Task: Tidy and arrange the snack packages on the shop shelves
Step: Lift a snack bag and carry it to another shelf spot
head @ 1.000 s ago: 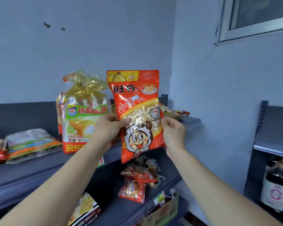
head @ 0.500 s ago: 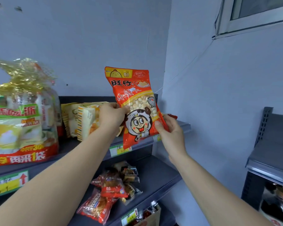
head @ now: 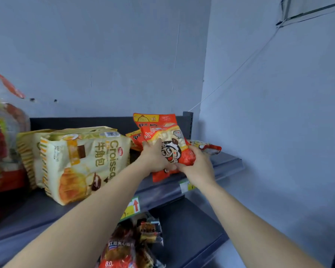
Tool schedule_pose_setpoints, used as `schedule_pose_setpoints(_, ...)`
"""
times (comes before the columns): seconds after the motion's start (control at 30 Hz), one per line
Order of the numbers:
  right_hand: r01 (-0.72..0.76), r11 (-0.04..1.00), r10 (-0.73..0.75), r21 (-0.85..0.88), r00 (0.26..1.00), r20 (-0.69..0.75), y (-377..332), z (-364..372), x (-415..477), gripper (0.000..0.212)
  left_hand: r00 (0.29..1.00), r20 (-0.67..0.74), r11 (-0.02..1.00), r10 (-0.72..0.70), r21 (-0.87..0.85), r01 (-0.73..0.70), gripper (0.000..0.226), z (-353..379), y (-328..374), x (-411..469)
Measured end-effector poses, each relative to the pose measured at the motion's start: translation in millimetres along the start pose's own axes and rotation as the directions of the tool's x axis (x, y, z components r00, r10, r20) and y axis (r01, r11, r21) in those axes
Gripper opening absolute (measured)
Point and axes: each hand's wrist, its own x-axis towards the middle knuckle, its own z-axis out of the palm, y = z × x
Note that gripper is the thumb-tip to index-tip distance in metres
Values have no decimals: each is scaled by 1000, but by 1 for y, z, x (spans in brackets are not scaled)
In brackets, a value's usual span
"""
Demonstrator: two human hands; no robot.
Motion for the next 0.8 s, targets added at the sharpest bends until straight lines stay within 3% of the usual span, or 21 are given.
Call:
schedule_pose_setpoints(0.07, 28, 999, -26, -42, 998, 49, 6, 6, 13, 74, 1000, -25, 990, -9, 139, 13, 111, 7, -6, 8)
schedule_pose_setpoints(0.3, 111, 986, -92, -126, 985, 144, 21, 25, 41, 82, 984, -155, 955, -90, 266, 129, 104, 23, -22, 35)
schedule_pose_setpoints(0.47, 142, 949, -94, -281, 980, 176, 25, 28, 48, 82, 967, -227, 906, -116, 374, 197, 99, 30, -21, 41)
schedule_pose_setpoints(0.8, 122, 988, -116, -93, 991, 69, 30, 31, 31, 83, 972, -187, 929, -144, 312, 198, 105, 30, -16, 11)
